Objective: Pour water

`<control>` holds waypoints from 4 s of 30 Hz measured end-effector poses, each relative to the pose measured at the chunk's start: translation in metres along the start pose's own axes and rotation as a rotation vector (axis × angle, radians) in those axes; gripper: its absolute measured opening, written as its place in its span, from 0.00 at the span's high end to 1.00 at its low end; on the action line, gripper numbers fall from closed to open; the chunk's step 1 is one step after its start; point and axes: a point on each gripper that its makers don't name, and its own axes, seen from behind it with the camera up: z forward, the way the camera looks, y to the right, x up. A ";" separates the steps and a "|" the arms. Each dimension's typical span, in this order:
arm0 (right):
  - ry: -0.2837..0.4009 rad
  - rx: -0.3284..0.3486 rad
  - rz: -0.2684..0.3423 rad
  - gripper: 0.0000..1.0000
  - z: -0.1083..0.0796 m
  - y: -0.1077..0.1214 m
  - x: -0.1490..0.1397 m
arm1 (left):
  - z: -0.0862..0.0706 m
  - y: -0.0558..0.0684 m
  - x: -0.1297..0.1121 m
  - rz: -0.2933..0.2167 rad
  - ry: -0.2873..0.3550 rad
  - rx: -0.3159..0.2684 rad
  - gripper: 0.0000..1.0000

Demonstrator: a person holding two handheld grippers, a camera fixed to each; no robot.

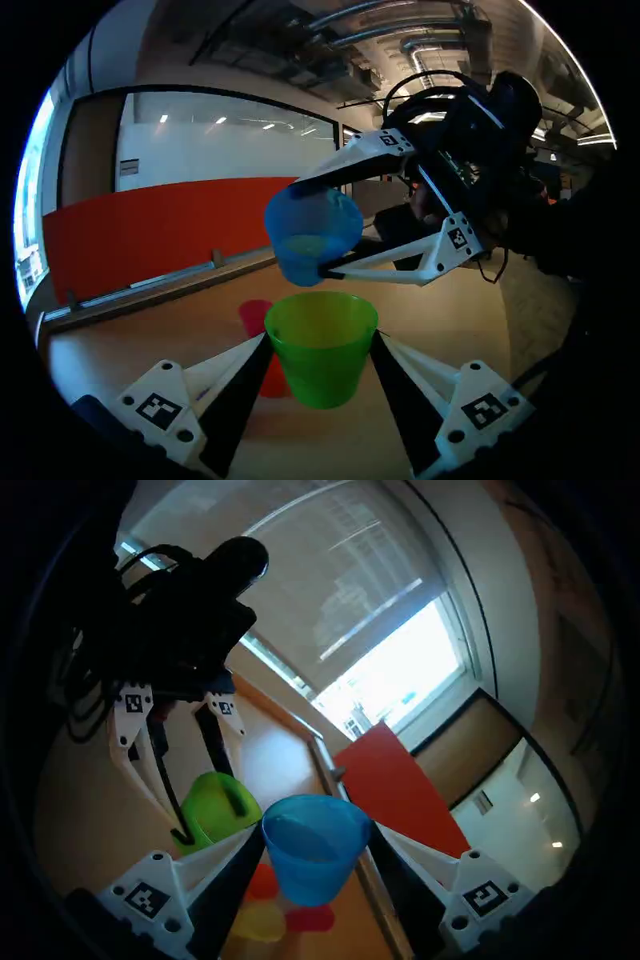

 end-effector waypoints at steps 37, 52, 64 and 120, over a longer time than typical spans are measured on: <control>-0.047 0.004 -0.200 0.08 0.002 0.003 0.003 | 0.004 0.007 0.004 0.007 0.009 -0.013 0.15; -0.051 -0.002 -0.234 0.07 0.004 0.008 0.005 | 0.002 0.007 0.004 0.008 0.010 -0.013 0.15; -0.052 -0.011 -0.262 0.07 0.003 0.011 0.007 | 0.000 0.007 0.005 0.010 0.011 -0.012 0.15; -0.062 -0.048 -0.421 0.07 0.003 0.026 0.011 | 0.003 0.012 0.006 0.022 0.011 -0.014 0.15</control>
